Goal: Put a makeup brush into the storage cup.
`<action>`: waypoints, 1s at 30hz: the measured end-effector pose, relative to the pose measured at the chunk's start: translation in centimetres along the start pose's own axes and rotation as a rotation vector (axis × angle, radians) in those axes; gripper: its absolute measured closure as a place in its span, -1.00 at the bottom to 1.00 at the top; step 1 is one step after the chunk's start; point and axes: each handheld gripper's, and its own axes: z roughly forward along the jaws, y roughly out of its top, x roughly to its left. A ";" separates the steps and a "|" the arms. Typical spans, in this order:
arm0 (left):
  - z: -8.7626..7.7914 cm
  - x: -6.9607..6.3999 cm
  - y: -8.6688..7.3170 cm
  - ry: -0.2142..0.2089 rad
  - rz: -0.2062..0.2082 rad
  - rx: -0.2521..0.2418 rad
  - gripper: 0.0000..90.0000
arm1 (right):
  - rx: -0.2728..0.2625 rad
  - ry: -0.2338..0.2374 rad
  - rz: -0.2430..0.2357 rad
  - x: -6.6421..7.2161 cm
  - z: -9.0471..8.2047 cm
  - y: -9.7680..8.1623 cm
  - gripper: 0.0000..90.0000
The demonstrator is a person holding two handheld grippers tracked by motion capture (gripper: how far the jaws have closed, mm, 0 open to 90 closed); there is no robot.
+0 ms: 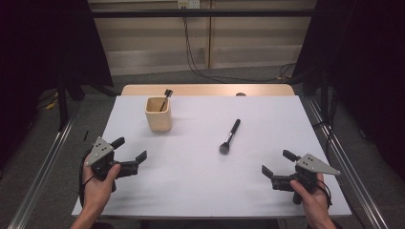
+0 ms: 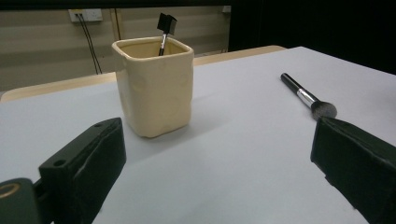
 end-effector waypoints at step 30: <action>-2.8 -1.6 -2.7 0.013 0.008 0.014 -0.93 | -0.018 0.003 0.000 -0.1 -0.2 0.2 -1.00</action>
